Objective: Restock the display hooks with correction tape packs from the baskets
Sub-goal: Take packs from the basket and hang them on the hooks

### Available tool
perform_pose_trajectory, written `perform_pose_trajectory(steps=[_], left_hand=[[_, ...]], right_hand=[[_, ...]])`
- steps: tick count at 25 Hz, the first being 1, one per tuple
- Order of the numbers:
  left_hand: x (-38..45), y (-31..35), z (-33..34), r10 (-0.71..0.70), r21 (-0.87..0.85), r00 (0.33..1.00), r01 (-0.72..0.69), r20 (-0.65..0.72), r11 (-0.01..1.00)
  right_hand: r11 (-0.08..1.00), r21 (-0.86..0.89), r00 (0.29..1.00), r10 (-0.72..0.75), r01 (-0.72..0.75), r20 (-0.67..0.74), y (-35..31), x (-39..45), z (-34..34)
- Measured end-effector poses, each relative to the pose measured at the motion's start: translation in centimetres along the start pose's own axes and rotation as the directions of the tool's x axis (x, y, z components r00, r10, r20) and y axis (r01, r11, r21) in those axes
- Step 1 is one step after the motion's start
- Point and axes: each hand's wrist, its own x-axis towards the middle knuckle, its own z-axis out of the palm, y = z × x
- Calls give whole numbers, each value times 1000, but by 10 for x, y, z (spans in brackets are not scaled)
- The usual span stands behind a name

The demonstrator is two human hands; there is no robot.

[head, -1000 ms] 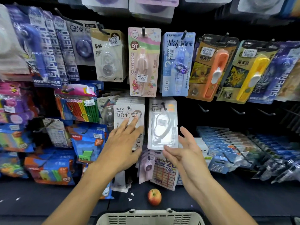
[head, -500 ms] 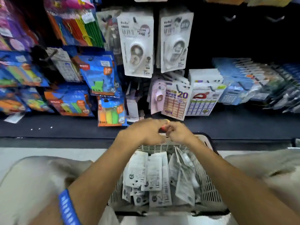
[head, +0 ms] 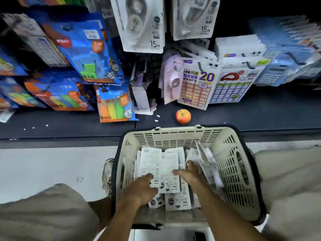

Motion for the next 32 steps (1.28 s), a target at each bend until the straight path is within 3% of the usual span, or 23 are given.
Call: perform_pose_trajectory(steps=[2, 4, 9, 16, 20, 22, 24, 27, 29, 32], left_hand=[[8, 10, -4, -12, -157, 998, 2, -65, 988], [15, 18, -6, -55, -323, 989, 8, -137, 946], [20, 29, -3, -137, -476, 962, 8, -236, 879], [17, 38, -14, -222, -674, 923, -53, -316, 737], [1, 45, -14, -204, -682, 923, -81, -327, 727], [-11, 47, -13, -194, -684, 928, -84, -319, 724], [-25, 51, -14, -126, -717, 960, -97, -251, 691], [-43, 63, -18, 137, -832, 980, -197, -146, 519], [-48, 72, -26, 260, -880, 942, -301, -213, 368], [-55, 85, -39, 273, -886, 906, -390, -322, 250]], right_hand=[[997, 72, 995, 22, -29, 98, 0, 5, 9], [997, 69, 994, 12, -19, 105, 2, 6, 27], [951, 293, 993, 80, -102, 88, 2, 10, 43], [981, 191, 993, 21, -43, 119, -6, -14, -19], [997, 65, 993, -38, 31, 111, -15, -45, -73], [993, 91, 986, -87, 75, 140, -25, -66, -91], [977, 176, 966, -155, 120, 207, -38, -84, -104], [946, 247, 881, -291, 208, 372, -65, -111, -117], [925, 262, 832, -366, 276, 416, -82, -124, -122], [907, 255, 845, -410, 336, 343, -92, -138, -124]])
